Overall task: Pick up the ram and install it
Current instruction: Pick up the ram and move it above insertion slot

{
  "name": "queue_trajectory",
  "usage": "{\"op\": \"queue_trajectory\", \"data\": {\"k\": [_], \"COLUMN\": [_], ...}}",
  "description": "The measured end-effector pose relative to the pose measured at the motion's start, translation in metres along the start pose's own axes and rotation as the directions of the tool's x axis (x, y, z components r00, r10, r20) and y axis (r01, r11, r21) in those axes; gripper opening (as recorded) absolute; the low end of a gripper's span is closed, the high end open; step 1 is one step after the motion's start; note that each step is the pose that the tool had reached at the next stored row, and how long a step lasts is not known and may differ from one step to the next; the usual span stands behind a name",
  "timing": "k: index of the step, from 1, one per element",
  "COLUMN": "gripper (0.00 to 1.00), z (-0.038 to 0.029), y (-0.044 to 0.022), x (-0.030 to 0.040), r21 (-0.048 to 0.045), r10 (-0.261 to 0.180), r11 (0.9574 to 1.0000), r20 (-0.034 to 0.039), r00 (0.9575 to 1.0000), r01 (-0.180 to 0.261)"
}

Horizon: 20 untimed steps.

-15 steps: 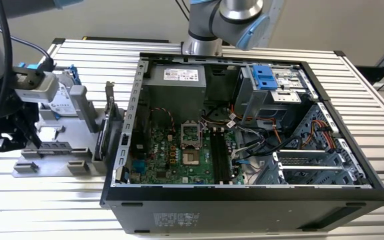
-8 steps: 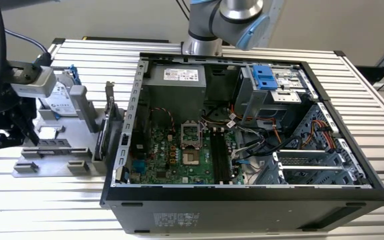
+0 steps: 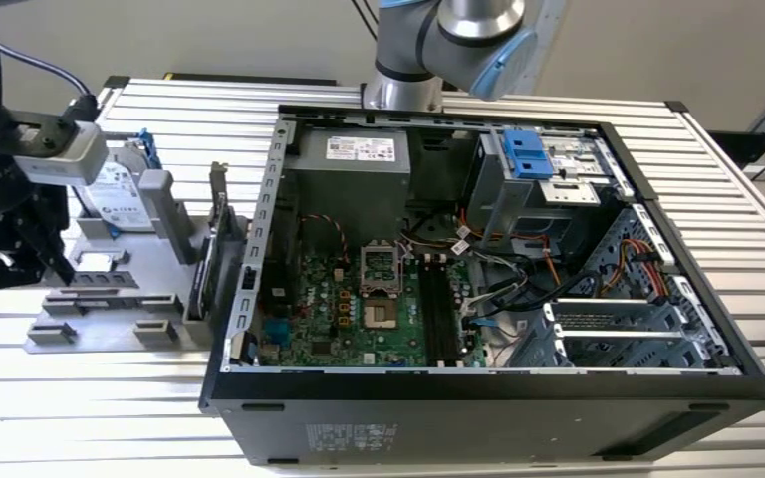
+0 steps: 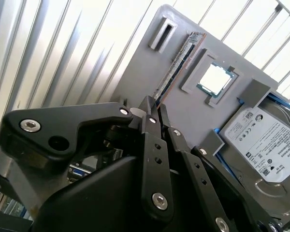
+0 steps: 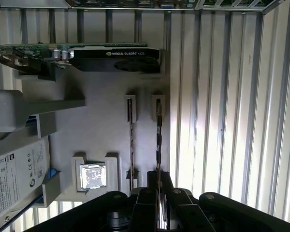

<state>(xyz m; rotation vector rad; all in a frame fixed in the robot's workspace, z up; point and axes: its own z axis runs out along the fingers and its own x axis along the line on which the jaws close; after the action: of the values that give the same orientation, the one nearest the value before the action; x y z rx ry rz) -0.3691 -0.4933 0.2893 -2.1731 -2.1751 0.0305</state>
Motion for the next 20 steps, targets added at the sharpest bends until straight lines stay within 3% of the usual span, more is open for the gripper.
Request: {"op": "queue_trajectory", "data": {"k": [20], "gripper": [0.0], "z": [-0.0197], "y": [-0.0012], "x": [0.0006], "r21": [0.0], "r10": [0.0], "r11": [1.0], "r20": [-0.0031], "r00": [1.0], "r01": [0.0]}}
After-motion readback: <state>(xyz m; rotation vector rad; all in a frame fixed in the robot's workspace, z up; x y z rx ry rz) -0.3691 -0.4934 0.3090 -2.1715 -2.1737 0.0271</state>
